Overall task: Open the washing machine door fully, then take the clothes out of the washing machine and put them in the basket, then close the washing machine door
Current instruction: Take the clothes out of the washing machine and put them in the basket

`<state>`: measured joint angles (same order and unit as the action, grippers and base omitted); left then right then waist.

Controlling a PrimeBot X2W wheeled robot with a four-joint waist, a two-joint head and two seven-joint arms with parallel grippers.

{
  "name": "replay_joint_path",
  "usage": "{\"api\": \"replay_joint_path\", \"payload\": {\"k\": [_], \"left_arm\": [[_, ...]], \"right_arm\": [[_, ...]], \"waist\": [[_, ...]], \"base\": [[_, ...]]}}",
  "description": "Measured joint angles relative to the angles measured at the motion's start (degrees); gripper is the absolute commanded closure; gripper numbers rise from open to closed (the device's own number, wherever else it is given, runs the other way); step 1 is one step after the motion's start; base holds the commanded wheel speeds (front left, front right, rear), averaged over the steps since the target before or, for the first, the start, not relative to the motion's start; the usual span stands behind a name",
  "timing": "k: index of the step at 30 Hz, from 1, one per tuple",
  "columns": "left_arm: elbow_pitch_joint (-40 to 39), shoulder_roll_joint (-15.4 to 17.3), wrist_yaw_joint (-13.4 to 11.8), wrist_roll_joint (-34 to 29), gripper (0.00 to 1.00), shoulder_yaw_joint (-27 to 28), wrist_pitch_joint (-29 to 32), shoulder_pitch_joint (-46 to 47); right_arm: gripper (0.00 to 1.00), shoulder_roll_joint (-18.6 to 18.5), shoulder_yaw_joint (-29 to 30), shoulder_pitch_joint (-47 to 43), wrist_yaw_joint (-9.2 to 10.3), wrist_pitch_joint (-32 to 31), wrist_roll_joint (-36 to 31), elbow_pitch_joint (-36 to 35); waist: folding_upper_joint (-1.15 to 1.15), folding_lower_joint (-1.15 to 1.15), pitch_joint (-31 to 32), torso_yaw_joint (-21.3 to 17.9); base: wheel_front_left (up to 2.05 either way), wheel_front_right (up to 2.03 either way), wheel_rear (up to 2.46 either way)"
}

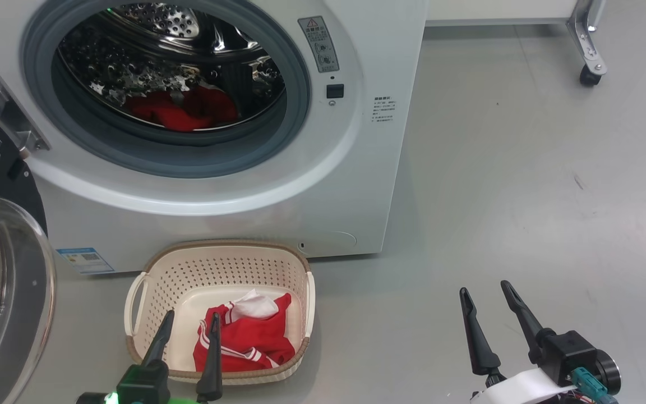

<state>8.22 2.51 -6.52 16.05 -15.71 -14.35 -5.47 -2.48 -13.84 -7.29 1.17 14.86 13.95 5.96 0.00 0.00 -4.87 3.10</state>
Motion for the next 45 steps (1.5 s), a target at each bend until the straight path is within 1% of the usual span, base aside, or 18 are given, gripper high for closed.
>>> {"api": "replay_joint_path", "payload": {"k": [6,8,11,20,26,36,41,45], "left_arm": [[-1.0,0.0,0.0,0.0,0.0,-1.1,0.2,0.6],[-1.2,0.0,0.0,0.0,0.0,-1.3,0.2,1.3],[-1.4,0.0,0.0,0.0,0.0,-1.5,0.2,2.9],[-1.3,0.0,0.0,0.5,0.0,-1.2,0.2,9.8],[-1.0,-0.1,0.0,0.6,0.0,1.2,0.2,16.1],[-1.3,0.0,-0.3,0.7,0.0,6.0,0.2,28.6],[0.0,1.2,-0.3,0.6,0.0,7.7,0.6,35.3],[1.8,3.5,-0.3,0.2,0.0,8.6,3.3,40.5]], "right_arm": [[0.0,0.0,0.0,1.3,-0.16,0.0,-0.4,-0.9],[0.0,0.0,0.0,2.0,-0.54,0.0,-0.5,-1.2],[0.0,0.0,0.0,3.2,-0.6,0.0,-0.7,-1.8],[0.0,-0.1,-0.5,8.3,-2.18,0.0,-1.5,-3.0],[0.0,-0.1,-0.9,12.0,-3.1,0.0,-2.0,-3.7],[0.0,-0.2,-0.4,16.9,-3.13,0.0,-0.8,-4.3],[0.0,-0.3,-0.6,19.0,-3.61,0.0,0.1,-4.3],[0.0,-0.3,-1.7,20.8,-3.65,0.0,0.8,-4.2]], "waist": [[0.0,0.0,-2.9,-0.2],[0.0,0.0,-4.1,-0.2],[0.0,0.0,-6.0,-0.3],[0.0,0.01,-12.7,-0.8],[0.0,0.01,-17.4,-1.7],[0.0,0.01,-24.9,-4.1],[0.0,0.01,-27.9,-5.6],[0.0,0.01,-29.9,-6.8]], "base": [[0.0,0.0,0.0],[0.0,0.0,0.0],[0.0,0.0,0.0],[0.0,0.0,0.0],[0.0,0.0,0.0],[0.0,0.0,0.0],[0.0,0.0,0.0],[0.0,0.0,0.0]]}}
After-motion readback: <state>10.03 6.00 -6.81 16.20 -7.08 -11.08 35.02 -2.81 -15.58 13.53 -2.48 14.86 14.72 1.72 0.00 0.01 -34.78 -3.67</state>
